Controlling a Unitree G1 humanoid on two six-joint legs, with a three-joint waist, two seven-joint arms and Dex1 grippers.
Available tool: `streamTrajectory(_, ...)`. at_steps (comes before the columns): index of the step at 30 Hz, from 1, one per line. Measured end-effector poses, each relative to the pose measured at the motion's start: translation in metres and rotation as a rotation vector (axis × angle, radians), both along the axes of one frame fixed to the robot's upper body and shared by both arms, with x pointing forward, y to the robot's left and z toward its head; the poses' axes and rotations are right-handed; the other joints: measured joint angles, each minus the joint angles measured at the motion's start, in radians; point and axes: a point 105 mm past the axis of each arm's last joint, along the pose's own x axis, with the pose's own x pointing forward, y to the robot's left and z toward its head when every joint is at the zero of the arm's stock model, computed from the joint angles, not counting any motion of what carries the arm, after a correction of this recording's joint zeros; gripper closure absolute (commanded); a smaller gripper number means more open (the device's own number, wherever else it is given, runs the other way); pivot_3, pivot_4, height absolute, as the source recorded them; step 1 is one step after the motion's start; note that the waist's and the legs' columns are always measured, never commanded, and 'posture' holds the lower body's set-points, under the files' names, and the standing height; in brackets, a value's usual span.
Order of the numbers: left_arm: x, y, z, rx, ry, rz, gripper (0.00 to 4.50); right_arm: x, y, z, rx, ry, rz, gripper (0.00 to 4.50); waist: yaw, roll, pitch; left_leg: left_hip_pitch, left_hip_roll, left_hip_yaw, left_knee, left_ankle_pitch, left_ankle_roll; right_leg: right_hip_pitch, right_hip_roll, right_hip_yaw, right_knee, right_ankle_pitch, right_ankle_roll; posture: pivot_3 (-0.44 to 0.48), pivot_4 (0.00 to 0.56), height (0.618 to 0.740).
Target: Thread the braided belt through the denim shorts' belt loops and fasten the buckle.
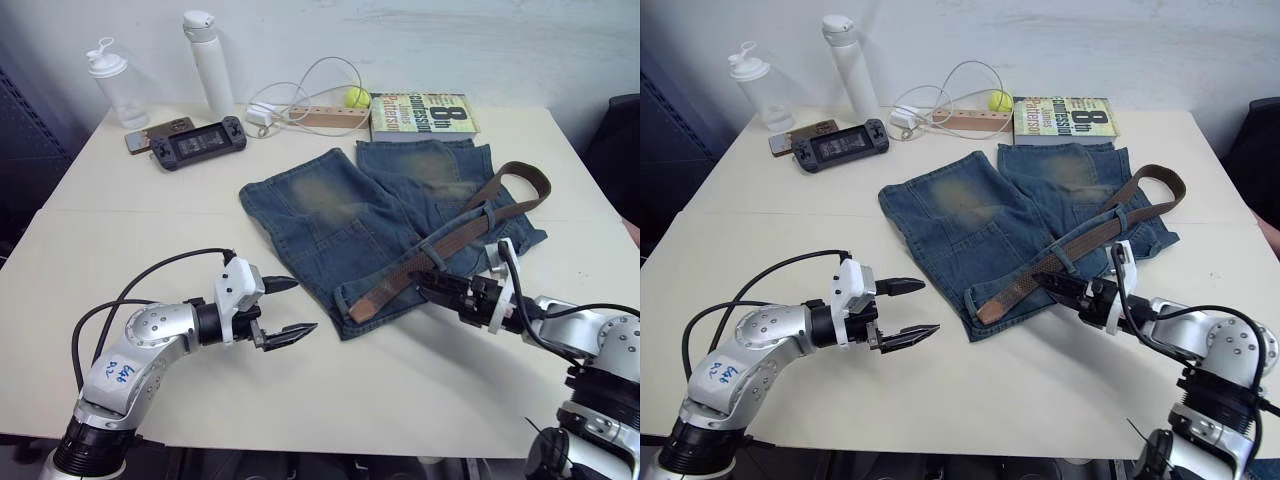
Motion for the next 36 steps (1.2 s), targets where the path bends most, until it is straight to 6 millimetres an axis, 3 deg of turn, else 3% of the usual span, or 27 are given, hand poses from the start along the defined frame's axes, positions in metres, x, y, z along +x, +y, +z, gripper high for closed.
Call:
streamTrajectory(13, 0.000, 0.003, -0.005, 0.025, -0.021, 0.029, 0.00, -0.004, 0.043, -0.010, 0.131, 0.055, 0.049, 0.11, -0.012, 0.000, 0.000, 0.000, 0.000, 0.000, -0.001, 0.000, 0.001, 0.000, 0.000, 0.000, -0.001, 0.000, 0.000, 0.000, 0.150, 0.708)
streamTrajectory(16, 0.000, 0.003, -0.005, 0.027, -0.021, 0.031, 0.00, -0.004, 0.050, -0.012, 0.127, 0.064, 0.030, 0.91, -0.013, 0.000, 0.000, 0.000, 0.000, -0.001, -0.001, 0.000, 0.001, 0.000, 0.000, 0.000, 0.000, 0.000, 0.000, 0.000, 0.150, 0.708)
streamTrajectory(24, 0.001, 0.004, -0.005, 0.031, -0.026, 0.032, 0.00, 0.008, 0.047, -0.014, 0.143, 0.073, -0.074, 4.47, -0.013, 0.000, 0.000, 0.000, 0.000, -0.001, -0.001, 0.000, 0.001, 0.000, 0.000, 0.000, -0.001, 0.000, 0.000, 0.000, 0.150, 0.708)
streamTrajectory(32, 0.001, 0.005, -0.006, 0.045, -0.038, 0.036, 0.00, 0.024, 0.029, 0.007, 0.126, -0.064, -0.212, 4.47, -0.012, 0.000, 0.000, -0.001, 0.000, -0.001, -0.001, -0.001, 0.001, 0.000, 0.000, -0.001, -0.001, 0.000, 0.000, 0.000, 0.150, 0.708)
streamTrajectory(36, 0.000, 0.004, -0.008, 0.052, -0.037, 0.029, 0.00, 0.023, 0.039, 0.004, 0.081, -0.112, -0.231, 4.47, -0.013, 0.000, 0.000, 0.000, 0.000, -0.001, -0.002, -0.001, 0.001, 0.000, 0.000, 0.000, -0.001, 0.000, 0.000, 0.000, 0.150, 0.708)
